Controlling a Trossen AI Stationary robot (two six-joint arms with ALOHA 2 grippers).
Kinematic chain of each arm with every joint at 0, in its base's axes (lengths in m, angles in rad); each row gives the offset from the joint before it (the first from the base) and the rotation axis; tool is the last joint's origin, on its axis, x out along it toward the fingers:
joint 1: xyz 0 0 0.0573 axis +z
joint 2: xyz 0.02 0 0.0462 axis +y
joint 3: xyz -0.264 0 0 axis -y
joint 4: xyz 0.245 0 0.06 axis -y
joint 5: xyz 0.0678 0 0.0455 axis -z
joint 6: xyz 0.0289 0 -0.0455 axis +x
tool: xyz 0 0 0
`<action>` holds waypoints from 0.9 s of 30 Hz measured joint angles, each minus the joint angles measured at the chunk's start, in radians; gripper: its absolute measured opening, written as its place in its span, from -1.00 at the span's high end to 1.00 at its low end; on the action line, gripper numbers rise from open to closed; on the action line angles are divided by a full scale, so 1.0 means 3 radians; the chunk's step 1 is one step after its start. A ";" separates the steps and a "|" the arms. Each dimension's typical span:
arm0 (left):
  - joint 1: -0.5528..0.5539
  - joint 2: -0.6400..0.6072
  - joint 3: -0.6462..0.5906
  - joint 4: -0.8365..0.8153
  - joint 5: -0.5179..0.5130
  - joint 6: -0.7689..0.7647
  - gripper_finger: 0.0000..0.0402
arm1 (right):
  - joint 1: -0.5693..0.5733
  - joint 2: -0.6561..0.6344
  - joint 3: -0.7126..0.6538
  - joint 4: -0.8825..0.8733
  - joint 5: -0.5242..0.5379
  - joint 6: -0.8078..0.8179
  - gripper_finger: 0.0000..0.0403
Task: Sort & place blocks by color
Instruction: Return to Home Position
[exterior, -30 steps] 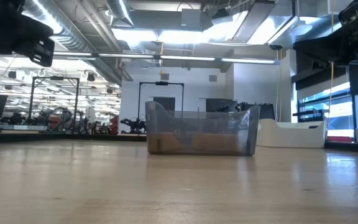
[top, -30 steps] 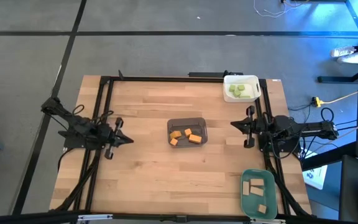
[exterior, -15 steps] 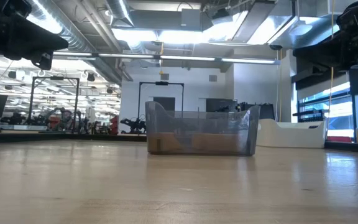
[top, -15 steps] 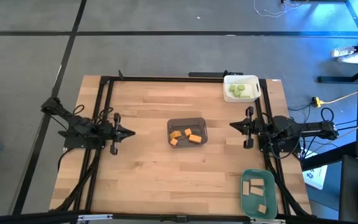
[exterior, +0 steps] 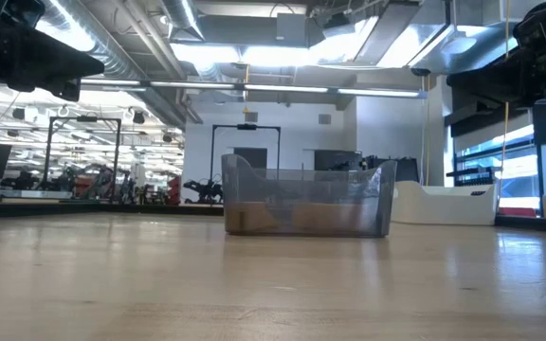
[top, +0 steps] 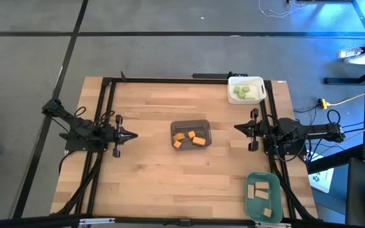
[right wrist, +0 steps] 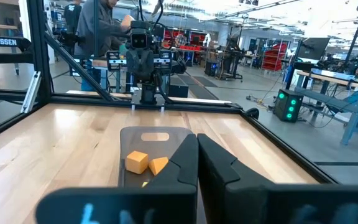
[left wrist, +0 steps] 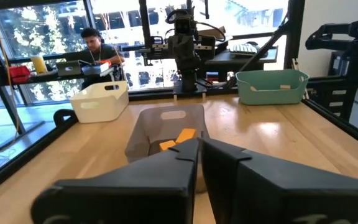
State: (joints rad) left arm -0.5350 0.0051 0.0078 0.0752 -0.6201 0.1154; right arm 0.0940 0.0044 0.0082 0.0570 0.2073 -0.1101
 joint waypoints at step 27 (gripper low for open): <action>0.0000 0.0000 0.0000 -0.0007 0.0003 0.0002 0.98 | 0.0000 0.0000 0.0000 0.0005 0.0001 0.0000 1.00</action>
State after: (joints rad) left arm -0.5350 0.0051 0.0078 0.0731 -0.6193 0.1160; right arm 0.0940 0.0044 0.0082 0.0586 0.2077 -0.1101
